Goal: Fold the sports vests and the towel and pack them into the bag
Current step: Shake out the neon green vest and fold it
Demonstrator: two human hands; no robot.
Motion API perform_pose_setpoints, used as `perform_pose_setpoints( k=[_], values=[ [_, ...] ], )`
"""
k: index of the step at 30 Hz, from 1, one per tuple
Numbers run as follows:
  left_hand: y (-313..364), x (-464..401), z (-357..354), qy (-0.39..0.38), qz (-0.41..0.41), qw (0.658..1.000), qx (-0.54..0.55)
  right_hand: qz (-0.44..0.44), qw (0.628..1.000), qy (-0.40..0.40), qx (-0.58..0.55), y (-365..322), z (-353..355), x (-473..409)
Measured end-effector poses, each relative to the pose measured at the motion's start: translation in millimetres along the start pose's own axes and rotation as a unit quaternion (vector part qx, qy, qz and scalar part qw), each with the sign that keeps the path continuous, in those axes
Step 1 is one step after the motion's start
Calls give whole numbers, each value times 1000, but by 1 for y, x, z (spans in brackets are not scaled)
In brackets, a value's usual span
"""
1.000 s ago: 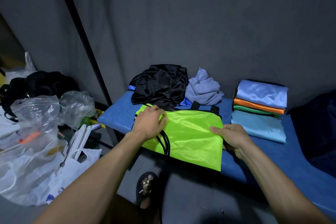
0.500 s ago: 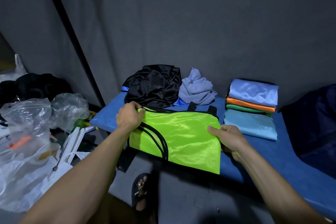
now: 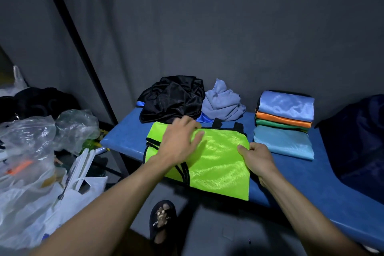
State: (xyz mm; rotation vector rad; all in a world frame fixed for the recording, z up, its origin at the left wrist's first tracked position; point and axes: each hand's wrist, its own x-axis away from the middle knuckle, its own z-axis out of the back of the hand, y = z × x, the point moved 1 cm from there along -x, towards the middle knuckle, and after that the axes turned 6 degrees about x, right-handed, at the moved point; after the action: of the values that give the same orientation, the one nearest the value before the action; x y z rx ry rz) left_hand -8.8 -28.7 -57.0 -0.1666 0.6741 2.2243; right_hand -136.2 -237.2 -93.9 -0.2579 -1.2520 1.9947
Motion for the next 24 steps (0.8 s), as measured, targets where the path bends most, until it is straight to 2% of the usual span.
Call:
perform_pose_setpoints(
  k=[2,4,8,15,17,18,20,21,22,24],
  values=[
    [9,9,-19,-165,37,982,-82,-2,1000,6,-20,-1,2,2],
    [7,14,-34,-246,47,960,-123,-5,999,14,-39,-3,7,0],
    [12,12,-42,-251,25,960,-120,-16,993,23,-113,-8,30,-4],
    [13,11,-47,-272,11,957,-104,1,984,-57,-168,-34,32,22],
    [12,6,-40,-262,10,963,-61,38,987,-63,-142,-50,28,32],
    [10,2,-32,-231,3,972,-30,58,989,-63,-123,-58,26,36],
    [-1,-7,-11,-129,5,990,54,96,988,-77,-98,-76,20,46],
    [-9,-9,2,-82,42,988,125,111,986,-87,-86,-85,16,51],
    [-20,-10,12,-55,106,969,217,126,985,-96,-71,-93,9,52],
    [-37,-5,29,-45,235,888,394,160,982,-96,-15,-108,-13,49]
  ],
)
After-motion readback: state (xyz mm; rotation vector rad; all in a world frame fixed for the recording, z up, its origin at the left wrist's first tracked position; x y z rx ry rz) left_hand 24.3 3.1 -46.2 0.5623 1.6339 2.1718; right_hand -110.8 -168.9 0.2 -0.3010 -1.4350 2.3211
